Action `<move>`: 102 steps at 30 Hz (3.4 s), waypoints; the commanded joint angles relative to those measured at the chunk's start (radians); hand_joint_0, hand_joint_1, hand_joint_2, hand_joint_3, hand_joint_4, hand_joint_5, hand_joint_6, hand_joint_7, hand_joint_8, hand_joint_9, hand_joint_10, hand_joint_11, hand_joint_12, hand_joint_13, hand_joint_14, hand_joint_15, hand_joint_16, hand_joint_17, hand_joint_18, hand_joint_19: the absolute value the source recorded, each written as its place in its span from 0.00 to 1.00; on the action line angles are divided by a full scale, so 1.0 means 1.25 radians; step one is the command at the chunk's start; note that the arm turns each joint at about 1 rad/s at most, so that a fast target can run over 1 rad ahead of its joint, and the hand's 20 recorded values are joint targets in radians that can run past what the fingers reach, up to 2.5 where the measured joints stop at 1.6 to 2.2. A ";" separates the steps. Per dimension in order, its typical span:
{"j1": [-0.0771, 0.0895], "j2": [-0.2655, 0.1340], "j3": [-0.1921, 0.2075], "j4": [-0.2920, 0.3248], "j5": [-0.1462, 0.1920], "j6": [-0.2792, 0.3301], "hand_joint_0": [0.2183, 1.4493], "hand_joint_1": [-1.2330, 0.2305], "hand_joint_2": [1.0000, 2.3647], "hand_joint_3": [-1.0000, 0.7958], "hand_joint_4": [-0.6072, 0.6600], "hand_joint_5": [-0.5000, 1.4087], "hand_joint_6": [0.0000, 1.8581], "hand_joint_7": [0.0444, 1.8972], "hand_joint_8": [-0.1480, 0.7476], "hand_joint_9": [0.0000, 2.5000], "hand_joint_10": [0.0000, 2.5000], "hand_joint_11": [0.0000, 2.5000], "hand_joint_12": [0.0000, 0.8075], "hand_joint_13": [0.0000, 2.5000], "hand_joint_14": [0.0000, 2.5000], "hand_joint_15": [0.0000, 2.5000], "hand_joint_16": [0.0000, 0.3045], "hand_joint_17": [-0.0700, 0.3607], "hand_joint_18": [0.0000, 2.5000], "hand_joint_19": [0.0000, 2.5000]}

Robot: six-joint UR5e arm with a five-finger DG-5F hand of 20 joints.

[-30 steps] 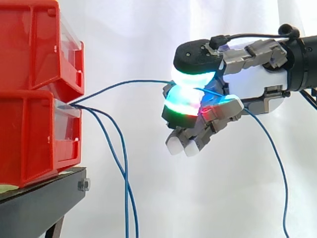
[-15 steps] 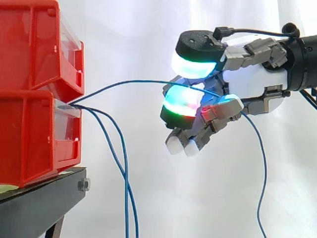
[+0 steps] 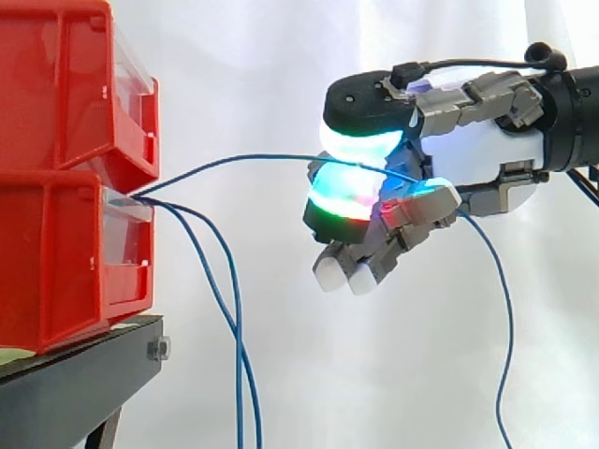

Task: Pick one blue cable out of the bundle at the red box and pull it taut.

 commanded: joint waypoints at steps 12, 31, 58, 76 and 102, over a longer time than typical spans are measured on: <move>0.002 0.001 0.004 0.000 0.001 0.005 0.32 0.29 0.02 0.50 0.67 0.22 0.45 0.66 0.61 0.53 0.01 0.52 0.48 0.29 0.00 0.13 0.16 0.42 0.26 0.14; 0.007 0.001 0.004 -0.001 0.014 0.024 0.37 0.21 0.02 0.57 0.61 0.21 0.48 0.73 0.63 0.52 0.01 0.53 0.48 0.30 0.00 0.14 0.16 0.42 0.29 0.14; 0.014 0.000 -0.034 0.006 0.026 0.218 0.39 0.22 0.02 0.53 0.60 0.20 0.49 0.71 0.63 0.50 0.01 0.53 0.48 0.30 0.01 0.14 0.17 0.43 0.28 0.14; 0.019 0.000 -0.130 0.104 0.027 0.270 0.39 0.22 0.02 0.52 0.57 0.20 0.49 0.70 0.61 0.50 0.00 0.57 0.48 0.30 0.01 0.15 0.17 0.43 0.28 0.14; 0.019 0.000 -0.134 0.117 0.025 0.290 0.38 0.23 0.02 0.54 0.57 0.20 0.49 0.71 0.62 0.50 0.00 0.54 0.48 0.31 0.01 0.15 0.17 0.43 0.28 0.15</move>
